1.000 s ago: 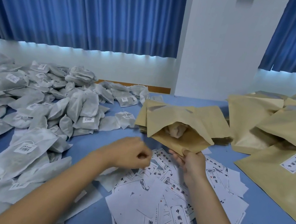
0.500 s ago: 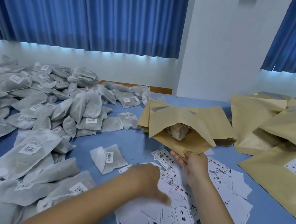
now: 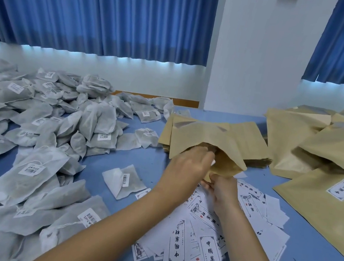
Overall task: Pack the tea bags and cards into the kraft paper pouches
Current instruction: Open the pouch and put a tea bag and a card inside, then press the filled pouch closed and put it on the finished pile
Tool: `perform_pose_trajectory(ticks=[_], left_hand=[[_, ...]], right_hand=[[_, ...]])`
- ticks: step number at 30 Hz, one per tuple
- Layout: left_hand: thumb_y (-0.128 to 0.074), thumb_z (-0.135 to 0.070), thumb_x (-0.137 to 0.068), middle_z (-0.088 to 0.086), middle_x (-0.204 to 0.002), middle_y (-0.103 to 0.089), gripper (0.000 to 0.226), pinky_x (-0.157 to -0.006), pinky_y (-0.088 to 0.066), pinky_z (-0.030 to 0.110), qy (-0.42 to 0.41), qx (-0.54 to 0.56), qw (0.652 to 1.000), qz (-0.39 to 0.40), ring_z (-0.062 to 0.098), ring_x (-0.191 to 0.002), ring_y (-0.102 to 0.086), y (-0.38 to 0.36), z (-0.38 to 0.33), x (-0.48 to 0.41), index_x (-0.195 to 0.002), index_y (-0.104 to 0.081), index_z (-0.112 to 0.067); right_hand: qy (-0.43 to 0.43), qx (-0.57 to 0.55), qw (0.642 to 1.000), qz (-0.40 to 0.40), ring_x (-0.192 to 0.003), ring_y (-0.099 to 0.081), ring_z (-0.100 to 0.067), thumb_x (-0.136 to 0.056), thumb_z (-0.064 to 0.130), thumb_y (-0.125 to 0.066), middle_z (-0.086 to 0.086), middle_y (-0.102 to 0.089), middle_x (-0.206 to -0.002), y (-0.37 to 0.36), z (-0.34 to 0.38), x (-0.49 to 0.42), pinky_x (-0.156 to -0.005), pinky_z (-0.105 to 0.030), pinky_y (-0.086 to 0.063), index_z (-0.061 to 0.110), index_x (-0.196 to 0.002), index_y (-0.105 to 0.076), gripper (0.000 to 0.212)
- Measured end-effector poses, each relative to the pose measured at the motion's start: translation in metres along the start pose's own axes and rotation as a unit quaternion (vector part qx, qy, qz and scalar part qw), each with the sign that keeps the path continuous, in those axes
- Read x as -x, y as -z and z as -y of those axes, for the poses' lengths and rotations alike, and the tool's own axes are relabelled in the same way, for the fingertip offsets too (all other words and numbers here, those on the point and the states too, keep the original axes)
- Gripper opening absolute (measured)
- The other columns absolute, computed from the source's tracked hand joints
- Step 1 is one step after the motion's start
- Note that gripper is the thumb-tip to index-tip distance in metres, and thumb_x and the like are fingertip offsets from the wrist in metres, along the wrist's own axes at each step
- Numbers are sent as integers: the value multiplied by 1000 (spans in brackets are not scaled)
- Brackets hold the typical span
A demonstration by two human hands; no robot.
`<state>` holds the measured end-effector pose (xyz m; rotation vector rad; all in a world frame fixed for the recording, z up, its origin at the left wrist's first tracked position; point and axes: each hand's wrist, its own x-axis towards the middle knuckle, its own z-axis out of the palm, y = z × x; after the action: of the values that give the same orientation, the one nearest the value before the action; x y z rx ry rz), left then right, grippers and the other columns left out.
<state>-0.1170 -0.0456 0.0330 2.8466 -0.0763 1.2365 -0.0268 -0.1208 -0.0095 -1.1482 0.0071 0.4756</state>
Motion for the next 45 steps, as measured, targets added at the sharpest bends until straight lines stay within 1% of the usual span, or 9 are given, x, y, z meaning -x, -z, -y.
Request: perform_pose_trajectory(ticks=[3,8,16,21,28,36,38,42,45], left_hand=[[-79,3,-44,3,-61,-60,31,-41,-40,25,11,-95,988,123,17,-53,-58,-24,-10,-1,-63,-59,-11],[-48,7,-86,14,-96,-63,22,-77,-50,36,209,5,947,246,31,-91,-62,-58,5,-31,-101,-62,-1],[-51,4,-87,12,-105,-62,26,-70,-48,33,203,-1,946,254,29,-96,-61,-53,10,-53,-110,-61,-5],[-58,6,-76,9,-115,-65,37,-87,-48,40,-15,-21,990,-142,28,-111,-55,-27,-3,-21,-107,-69,-9],[-45,-17,-94,-2,-116,-64,30,-88,-44,30,148,-73,963,211,20,-106,-59,-41,12,-17,-117,-62,-26],[-47,-21,-91,-10,-81,-61,22,-72,-42,30,127,122,979,105,8,-83,-46,-54,-30,13,-86,-68,-17],[-54,-33,-91,-13,-61,-56,29,-56,-38,26,290,308,894,145,3,-57,-44,-53,-32,16,-70,-66,-18],[-55,-47,-91,4,-64,-60,37,-49,-35,24,550,605,570,80,14,-46,-47,-49,-15,8,-85,-64,-11],[-56,-24,-95,5,-70,-62,17,-43,-44,21,581,660,470,-72,12,-48,-54,-46,2,8,-100,-58,-7]], right_hand=[[8,12,1000,-8,-40,-45,-6,-88,-16,-38,3,-50,-48,0,-3,1,-36,-14,-35,10,-71,-49,34],[9,31,999,-3,-51,-51,-11,-88,-15,-42,-3,-56,-60,-2,-9,-1,-47,-22,-45,8,-85,-57,27],[6,3,1000,-7,-62,-62,-19,-92,-9,-48,-15,-65,-97,2,-4,-2,-44,-18,-48,5,-108,-55,23],[6,-36,999,10,-69,-63,-16,-86,-14,-45,-10,-63,-87,2,-4,-5,-47,-20,-49,3,-119,-53,38],[5,-70,995,75,-104,-65,-34,-87,3,-61,-23,-69,-104,-5,-4,1,-79,-31,-54,-11,-109,-62,27],[-21,-32,996,-78,-70,-60,-23,-99,14,-47,-12,-63,-83,12,8,-11,-61,-30,-50,2,-101,-57,17],[-23,-66,995,-65,-70,-64,-27,-100,12,-46,-14,-67,-83,14,15,-12,-69,-41,-56,3,-101,-56,14],[-23,-103,994,16,-69,-68,-19,-100,6,-44,-10,-70,-78,13,18,-11,-64,-31,-56,2,-95,-57,14],[-46,-45,996,65,-69,-67,-21,-96,6,-51,-14,-68,-81,12,13,-9,-56,-24,-57,2,-95,-59,9]])
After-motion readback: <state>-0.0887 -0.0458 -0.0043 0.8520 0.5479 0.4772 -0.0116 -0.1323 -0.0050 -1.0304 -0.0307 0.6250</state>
